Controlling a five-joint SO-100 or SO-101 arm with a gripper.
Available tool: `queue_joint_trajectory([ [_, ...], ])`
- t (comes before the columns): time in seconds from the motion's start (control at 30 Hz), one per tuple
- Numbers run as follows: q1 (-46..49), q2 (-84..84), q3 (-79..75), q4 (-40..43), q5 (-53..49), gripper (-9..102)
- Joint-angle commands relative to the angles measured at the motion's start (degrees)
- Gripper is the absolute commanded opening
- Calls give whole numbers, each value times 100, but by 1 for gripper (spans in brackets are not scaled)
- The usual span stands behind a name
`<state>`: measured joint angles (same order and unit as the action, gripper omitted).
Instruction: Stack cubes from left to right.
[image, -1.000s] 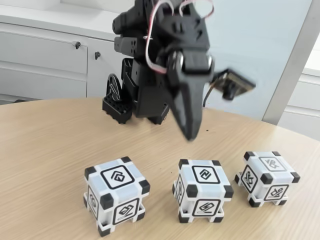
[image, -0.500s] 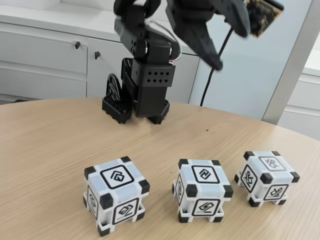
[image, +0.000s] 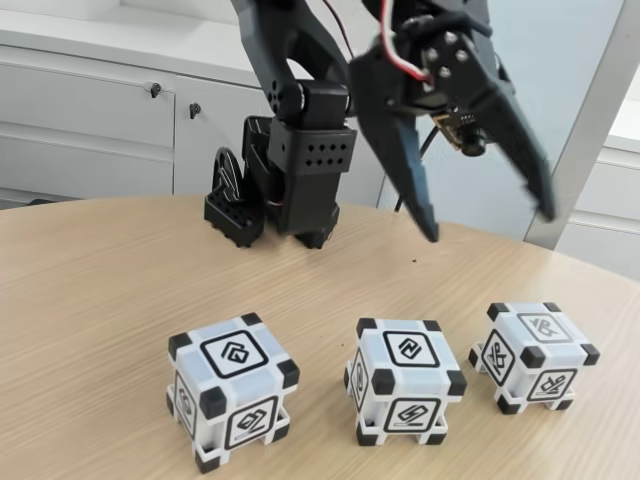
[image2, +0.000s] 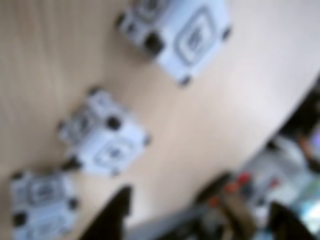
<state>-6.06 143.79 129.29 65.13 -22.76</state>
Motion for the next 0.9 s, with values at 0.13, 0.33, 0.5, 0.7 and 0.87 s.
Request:
queue_joint_trajectory([
  [0.13,-721,-79,-299,-853,88,39],
  [0.33,-1283,-791,-308,-1072,9,41],
  [0.5,-1318,-1397,-308,-1072,-422,42],
  [0.7,-1222,-1644,-308,-1072,-1547,43],
  [0.87,-1204,-1644,-308,-993,-2153,43],
])
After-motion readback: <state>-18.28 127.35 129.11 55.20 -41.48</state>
